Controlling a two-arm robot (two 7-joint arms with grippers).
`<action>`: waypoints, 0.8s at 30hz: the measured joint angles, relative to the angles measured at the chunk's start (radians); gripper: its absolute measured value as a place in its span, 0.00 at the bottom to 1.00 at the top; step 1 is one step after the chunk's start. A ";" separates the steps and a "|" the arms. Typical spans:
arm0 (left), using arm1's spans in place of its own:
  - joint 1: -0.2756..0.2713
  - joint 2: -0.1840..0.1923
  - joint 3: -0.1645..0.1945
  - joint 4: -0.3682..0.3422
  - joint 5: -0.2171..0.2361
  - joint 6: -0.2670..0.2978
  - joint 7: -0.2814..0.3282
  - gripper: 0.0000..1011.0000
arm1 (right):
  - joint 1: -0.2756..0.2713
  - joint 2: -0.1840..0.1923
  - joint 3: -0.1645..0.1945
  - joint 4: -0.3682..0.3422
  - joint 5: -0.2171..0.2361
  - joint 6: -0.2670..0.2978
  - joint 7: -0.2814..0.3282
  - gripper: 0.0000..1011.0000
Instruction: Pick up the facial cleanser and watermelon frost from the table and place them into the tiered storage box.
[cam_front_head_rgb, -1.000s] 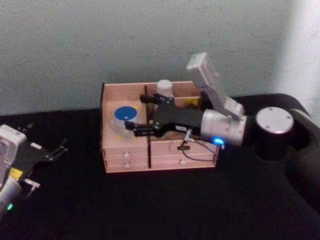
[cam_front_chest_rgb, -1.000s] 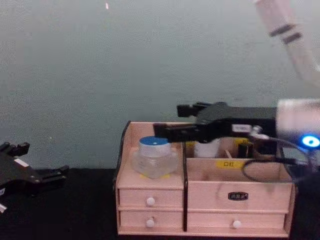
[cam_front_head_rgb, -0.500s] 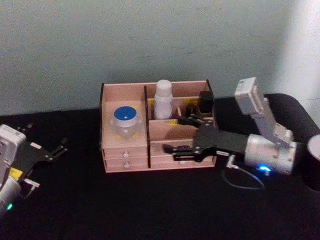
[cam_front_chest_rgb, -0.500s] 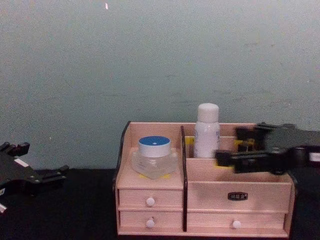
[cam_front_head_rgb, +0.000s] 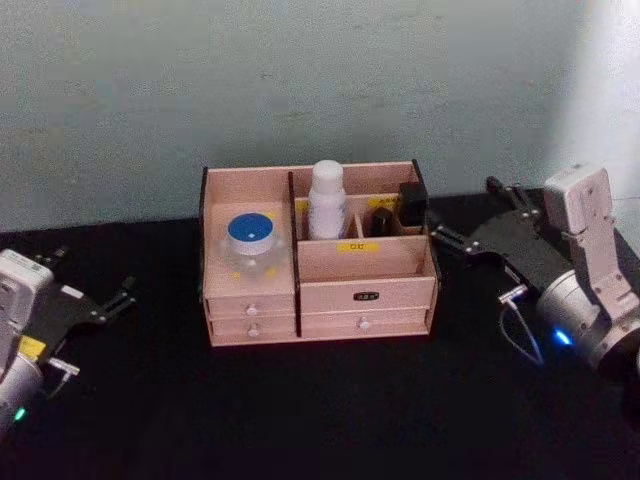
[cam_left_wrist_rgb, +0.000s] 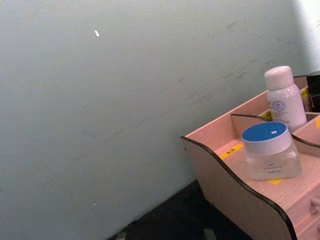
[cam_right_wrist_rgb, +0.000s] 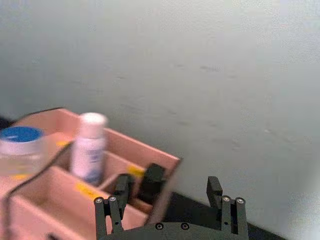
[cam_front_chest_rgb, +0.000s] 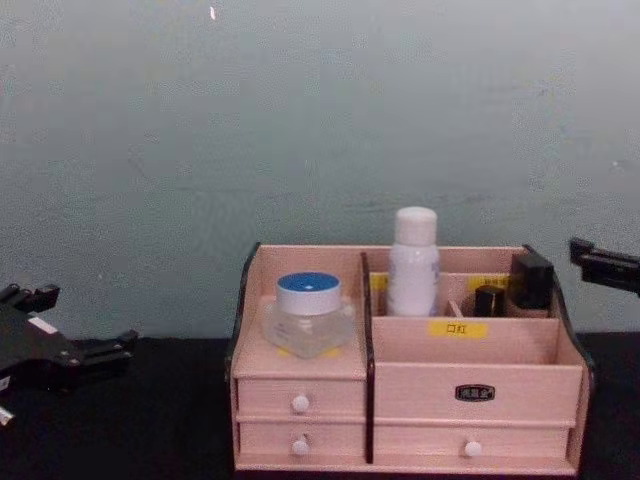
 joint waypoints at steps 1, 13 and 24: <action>0.000 0.000 0.000 0.000 0.000 0.000 0.000 0.99 | -0.004 -0.012 0.004 0.005 -0.012 -0.007 -0.023 0.99; 0.000 0.000 0.000 0.000 0.000 0.000 0.000 0.99 | -0.023 -0.164 0.007 0.134 -0.217 -0.084 -0.302 0.99; 0.000 0.000 0.000 0.000 0.000 0.000 0.000 0.99 | -0.014 -0.211 0.026 0.188 -0.246 -0.089 -0.323 0.99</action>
